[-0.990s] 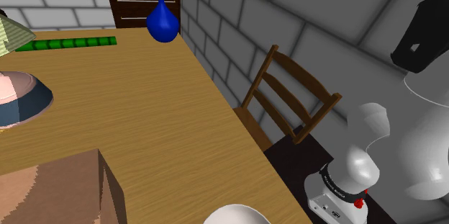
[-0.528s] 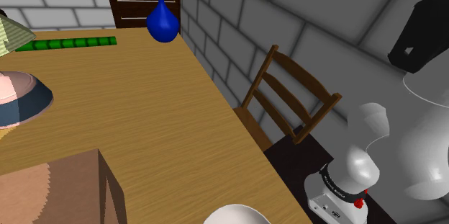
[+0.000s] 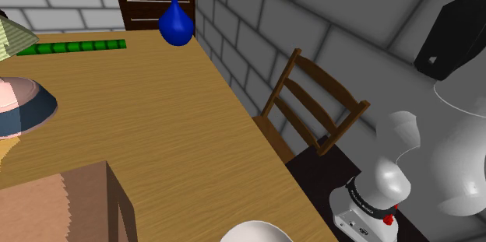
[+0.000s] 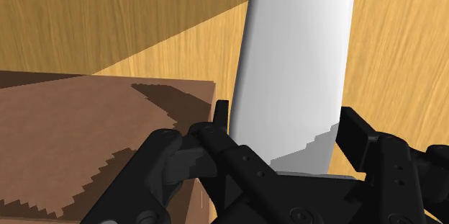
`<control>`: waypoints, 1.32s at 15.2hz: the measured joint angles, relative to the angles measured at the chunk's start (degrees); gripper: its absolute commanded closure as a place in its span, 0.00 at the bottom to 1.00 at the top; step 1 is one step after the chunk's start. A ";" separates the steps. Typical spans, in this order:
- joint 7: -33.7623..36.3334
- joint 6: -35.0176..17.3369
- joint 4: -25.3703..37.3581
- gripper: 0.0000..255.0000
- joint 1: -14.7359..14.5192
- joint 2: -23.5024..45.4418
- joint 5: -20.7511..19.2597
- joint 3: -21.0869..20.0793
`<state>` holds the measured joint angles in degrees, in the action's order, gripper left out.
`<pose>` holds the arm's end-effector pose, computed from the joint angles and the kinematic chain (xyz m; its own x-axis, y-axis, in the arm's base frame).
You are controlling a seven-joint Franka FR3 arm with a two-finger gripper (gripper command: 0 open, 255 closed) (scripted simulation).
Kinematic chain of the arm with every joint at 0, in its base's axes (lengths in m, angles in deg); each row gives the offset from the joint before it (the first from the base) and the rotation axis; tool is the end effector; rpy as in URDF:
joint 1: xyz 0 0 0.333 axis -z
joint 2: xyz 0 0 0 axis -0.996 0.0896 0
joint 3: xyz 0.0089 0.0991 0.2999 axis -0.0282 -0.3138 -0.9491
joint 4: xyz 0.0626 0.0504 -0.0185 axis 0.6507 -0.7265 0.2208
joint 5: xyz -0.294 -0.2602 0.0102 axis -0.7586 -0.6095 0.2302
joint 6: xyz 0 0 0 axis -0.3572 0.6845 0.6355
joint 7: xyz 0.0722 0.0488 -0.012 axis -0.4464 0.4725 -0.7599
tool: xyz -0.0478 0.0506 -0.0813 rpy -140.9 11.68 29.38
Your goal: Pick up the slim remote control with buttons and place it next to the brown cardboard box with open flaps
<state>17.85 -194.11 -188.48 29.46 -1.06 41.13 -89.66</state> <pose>-0.0601 0.6232 0.4507 0.1746 0.9846 0.0069 0.9846 -0.1745 -0.0078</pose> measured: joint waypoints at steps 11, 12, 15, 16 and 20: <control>1.75 -7.24 -5.26 1.00 -0.66 2.80 -2.65 1.23; 1.98 -8.03 -5.69 1.00 -0.81 3.29 -3.07 1.44; 2.60 -10.01 -6.98 1.00 -1.10 4.24 -3.99 1.92; 2.80 -10.66 -7.21 1.00 -1.26 4.78 -4.44 2.18; 3.75 -12.89 -8.25 1.00 -1.90 6.35 -5.86 2.97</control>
<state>21.60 -207.00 -196.73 27.56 5.28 35.27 -86.68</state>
